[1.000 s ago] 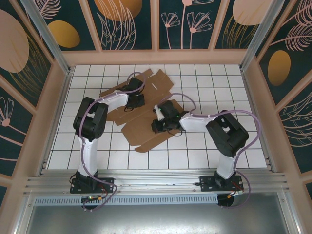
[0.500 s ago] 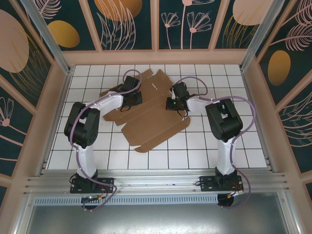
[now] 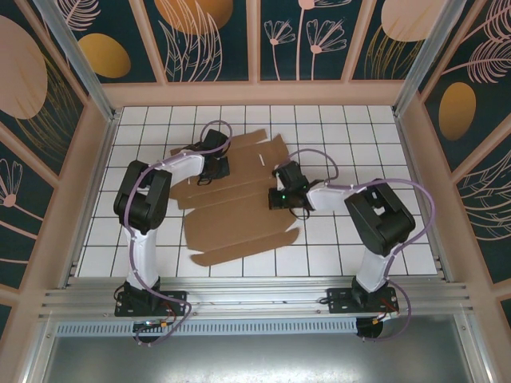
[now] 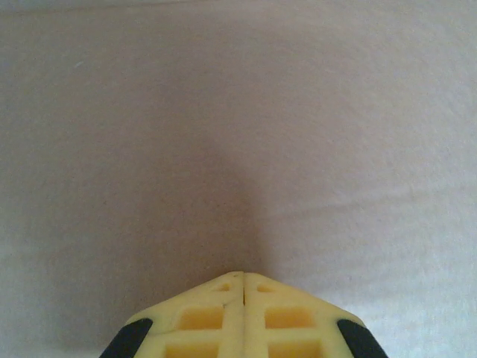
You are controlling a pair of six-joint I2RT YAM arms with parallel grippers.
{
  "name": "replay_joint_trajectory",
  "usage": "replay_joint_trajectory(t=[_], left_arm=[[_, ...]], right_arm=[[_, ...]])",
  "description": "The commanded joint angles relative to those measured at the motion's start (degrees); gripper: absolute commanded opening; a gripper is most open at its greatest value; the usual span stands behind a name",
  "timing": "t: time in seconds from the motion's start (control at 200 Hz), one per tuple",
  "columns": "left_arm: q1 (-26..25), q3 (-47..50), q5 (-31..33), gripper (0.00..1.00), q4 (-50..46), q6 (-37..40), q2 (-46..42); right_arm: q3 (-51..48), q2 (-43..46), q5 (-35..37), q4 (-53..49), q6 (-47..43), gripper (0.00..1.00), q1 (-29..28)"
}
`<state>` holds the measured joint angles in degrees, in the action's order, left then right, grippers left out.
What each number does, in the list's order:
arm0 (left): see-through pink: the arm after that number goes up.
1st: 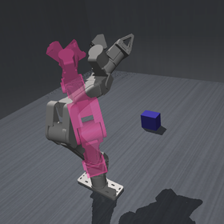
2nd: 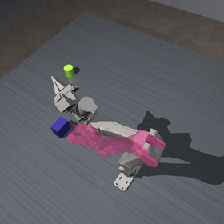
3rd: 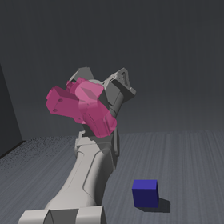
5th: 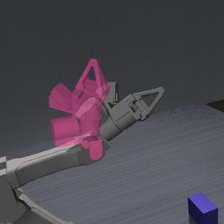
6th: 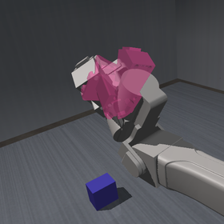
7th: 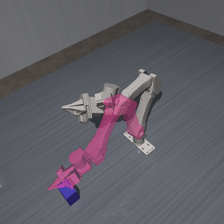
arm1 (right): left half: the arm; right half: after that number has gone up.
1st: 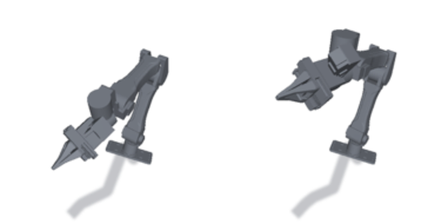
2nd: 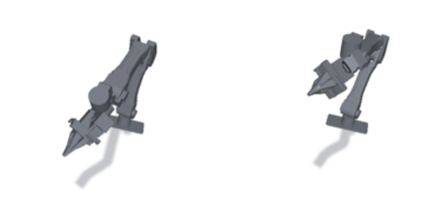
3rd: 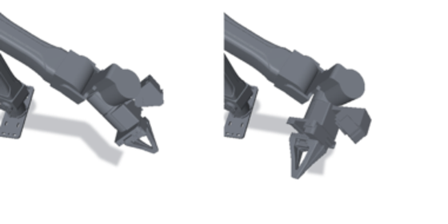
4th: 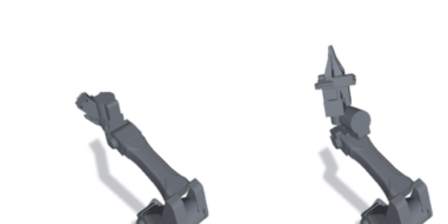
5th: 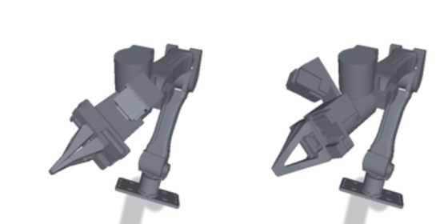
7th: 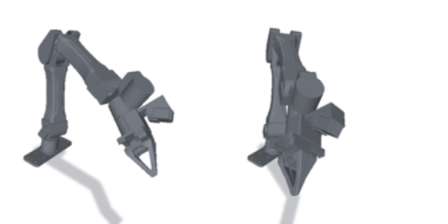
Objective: Fold the paper box
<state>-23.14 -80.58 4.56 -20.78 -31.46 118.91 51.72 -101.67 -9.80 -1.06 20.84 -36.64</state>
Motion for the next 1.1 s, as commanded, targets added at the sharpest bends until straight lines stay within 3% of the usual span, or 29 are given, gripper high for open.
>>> replay_joint_trajectory(t=[0.0,0.155,0.235,0.37,0.485,0.611,0.701,1.096], left_arm=[[0.2,-1.7,-1.2,0.0,-1.1,1.5,1.8],[-0.1,-1.5,-4.8,0.0,1.0,2.4,2.7],[-0.7,-2.9,-6.1,0.0,0.8,2.6,3.6],[-2.2,-3.0,-6.4,0.0,1.8,2.6,3.6],[-2.3,-3.1,-7.1,0.0,2.5,2.2,4.0],[-2.3,-1.9,-8.7,0.0,4.3,0.8,3.8],[-2.3,-1.2,-9.0,0.0,5.3,0.3,3.5],[-2.3,-0.5,-10.1,0.0,6.3,-0.6,2.9]], right_arm=[[-2.7,3.7,-5.6,-5.7,3.2,0.0,0.7],[1.3,10.1,-10.5,-4.8,4.5,0.01,7.8],[4.9,10.4,-9.6,-4.3,4.2,0.13,12.1],[10.8,6.6,-9.3,-2.0,4.6,0.45,19.5],[17.9,-0.6,-9.8,-3.7,3.2,0.56,25.1],[23.6,-7.9,-12.0,-6.2,1.2,0.58,29.1],[26.1,-12.2,-19.8,-6.6,0.2,0.57,30.7],[29.1,-21.3,-30.7,-9.8,-2.7,0.58,30.2]])
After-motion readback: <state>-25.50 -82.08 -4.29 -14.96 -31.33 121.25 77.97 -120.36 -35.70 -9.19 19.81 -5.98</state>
